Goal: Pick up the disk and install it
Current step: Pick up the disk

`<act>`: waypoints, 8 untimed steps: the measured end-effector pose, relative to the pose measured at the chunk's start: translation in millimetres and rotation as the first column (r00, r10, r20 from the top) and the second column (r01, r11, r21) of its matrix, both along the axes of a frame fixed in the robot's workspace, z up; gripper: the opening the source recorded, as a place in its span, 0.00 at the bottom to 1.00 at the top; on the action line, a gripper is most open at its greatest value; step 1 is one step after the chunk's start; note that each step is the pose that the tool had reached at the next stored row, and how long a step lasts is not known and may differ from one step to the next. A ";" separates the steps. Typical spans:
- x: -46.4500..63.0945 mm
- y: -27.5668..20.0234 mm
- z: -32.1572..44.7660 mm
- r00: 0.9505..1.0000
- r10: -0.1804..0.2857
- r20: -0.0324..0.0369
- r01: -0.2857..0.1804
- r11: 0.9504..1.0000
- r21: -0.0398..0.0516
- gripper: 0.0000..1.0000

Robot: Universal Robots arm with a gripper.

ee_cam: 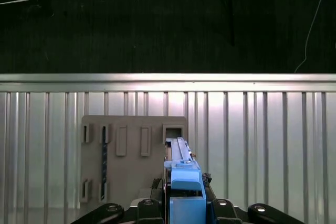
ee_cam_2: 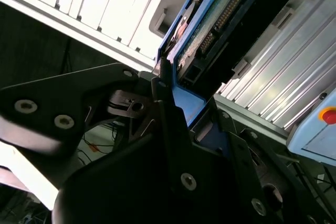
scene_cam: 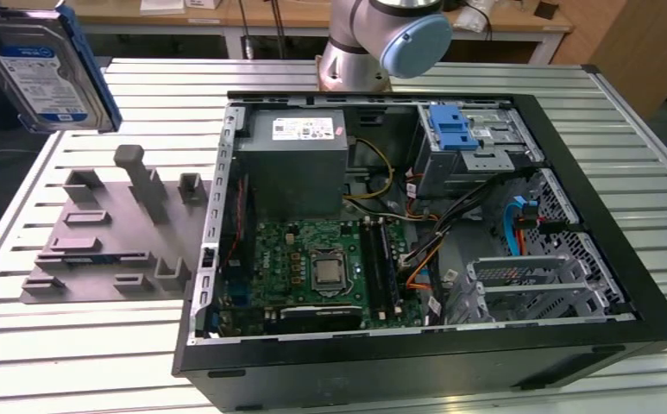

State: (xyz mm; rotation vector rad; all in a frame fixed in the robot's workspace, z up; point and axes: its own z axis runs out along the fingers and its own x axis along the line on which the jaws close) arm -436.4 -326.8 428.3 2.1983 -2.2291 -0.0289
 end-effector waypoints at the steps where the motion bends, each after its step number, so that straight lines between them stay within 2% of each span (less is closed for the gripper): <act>1: 0.0 0.0 1.5 1.000 0.000 0.000 0.000 1.000 0.000 0.36; 8: 0.0 0.0 10.7 1.000 0.000 0.000 0.000 1.000 0.000 0.36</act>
